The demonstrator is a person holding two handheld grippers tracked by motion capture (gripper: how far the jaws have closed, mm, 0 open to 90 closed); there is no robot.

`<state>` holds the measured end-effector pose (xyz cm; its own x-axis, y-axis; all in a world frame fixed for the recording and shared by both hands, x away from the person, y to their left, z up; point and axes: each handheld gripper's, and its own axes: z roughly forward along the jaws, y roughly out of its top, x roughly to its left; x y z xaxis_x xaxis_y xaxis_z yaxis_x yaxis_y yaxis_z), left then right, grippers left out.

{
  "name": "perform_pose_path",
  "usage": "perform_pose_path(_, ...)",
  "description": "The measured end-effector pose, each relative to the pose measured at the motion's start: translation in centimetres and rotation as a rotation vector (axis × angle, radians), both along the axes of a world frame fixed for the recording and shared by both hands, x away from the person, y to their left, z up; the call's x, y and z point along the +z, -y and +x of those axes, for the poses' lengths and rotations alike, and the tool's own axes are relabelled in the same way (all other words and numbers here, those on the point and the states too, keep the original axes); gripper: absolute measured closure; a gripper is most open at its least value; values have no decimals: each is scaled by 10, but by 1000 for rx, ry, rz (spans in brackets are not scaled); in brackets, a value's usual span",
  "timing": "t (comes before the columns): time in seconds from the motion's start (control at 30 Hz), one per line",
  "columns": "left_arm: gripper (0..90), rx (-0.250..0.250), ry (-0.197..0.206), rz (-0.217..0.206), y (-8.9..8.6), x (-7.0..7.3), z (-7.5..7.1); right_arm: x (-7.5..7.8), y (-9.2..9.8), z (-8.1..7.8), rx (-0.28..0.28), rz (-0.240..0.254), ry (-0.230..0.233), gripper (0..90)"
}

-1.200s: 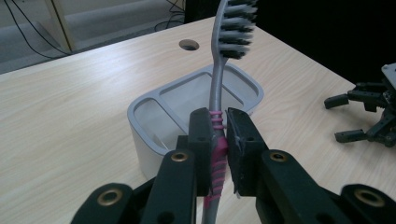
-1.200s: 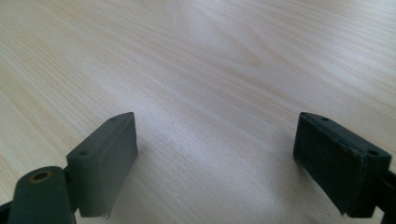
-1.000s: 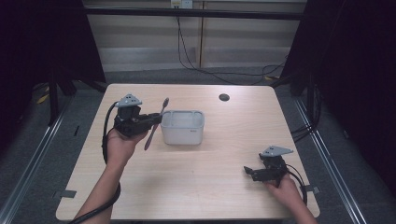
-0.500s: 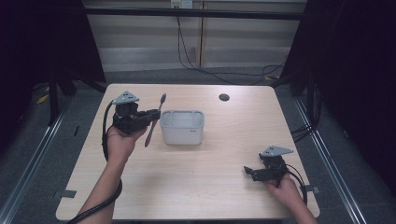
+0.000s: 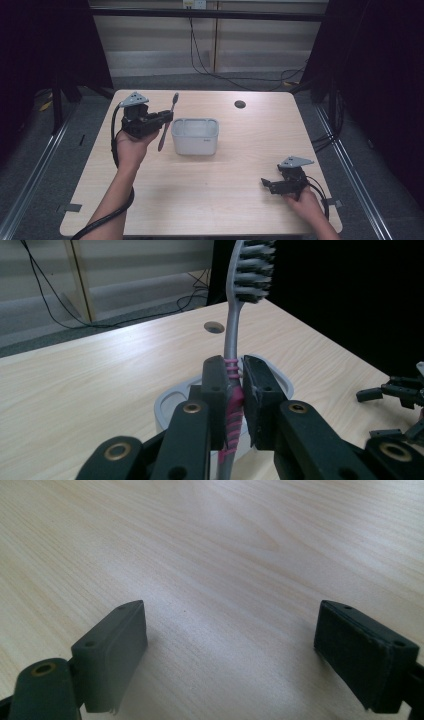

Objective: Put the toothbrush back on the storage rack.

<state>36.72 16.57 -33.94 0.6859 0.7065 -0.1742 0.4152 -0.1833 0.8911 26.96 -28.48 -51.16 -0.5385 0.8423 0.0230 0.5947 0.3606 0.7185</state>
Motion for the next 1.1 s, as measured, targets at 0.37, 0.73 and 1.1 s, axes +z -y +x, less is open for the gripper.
perform_pose_path(0.37,811,5,19,-33,6,8,7,0,0,0,1,0,1,130)
perform_pose_path(0.73,811,11,29,-47,10,12,13,0,0,0,1,-1,1,129)
perform_pose_path(1.1,811,38,35,-55,10,16,21,0,0,0,0,0,0,129)
